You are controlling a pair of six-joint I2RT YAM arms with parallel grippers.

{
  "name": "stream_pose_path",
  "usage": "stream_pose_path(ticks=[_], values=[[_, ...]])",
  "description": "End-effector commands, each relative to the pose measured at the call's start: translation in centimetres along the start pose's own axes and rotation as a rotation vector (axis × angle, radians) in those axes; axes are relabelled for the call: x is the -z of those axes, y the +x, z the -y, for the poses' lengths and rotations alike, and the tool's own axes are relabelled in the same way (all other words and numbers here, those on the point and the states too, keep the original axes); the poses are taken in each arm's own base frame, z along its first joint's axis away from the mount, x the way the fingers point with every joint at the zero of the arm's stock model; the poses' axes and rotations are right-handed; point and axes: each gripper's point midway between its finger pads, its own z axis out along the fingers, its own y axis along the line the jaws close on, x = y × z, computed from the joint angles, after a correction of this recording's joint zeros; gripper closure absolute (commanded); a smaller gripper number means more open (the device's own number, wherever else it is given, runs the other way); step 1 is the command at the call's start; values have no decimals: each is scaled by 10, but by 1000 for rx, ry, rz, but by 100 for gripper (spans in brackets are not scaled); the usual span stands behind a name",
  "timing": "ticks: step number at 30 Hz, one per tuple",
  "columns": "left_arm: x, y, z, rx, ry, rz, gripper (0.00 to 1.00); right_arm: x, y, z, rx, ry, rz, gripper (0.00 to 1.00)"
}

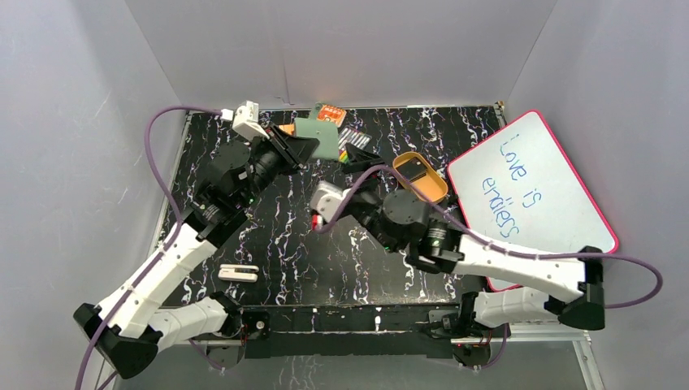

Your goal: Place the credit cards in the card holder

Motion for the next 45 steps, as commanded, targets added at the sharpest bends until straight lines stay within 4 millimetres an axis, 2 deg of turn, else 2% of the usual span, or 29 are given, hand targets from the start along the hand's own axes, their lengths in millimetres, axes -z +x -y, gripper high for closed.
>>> stream_pose_path(ticks=[1, 4, 8, 11, 14, 19, 24, 29, 37, 45], values=[[39, -46, -5, -262, -87, 108, 100, 36, 2, -40, -552, -352, -8, 1], [61, -35, 5, -387, -1, 21, 100, 54, -11, -40, -833, -533, 123, 2], [102, 6, 46, -510, 331, -173, 100, 84, -47, -14, -1101, -696, 320, 1], [134, 25, 70, -531, 520, -271, 100, 96, -63, 3, -1177, -730, 392, 1], [157, 35, 86, -562, 675, -325, 100, 108, -76, 12, -1237, -788, 432, 2], [173, 47, 100, -603, 833, -381, 100, 125, -92, 21, -1300, -885, 490, 1], [190, 59, 106, -654, 992, -397, 100, 135, -96, 17, -1310, -957, 500, 1], [198, 57, 111, -675, 1047, -371, 100, 140, -98, 11, -1313, -1017, 503, 2], [183, 47, 121, -663, 1040, -342, 100, 135, -102, 4, -1327, -1093, 494, 11], [172, 45, 121, -649, 1005, -325, 100, 123, -103, 3, -1376, -1096, 467, 26]])
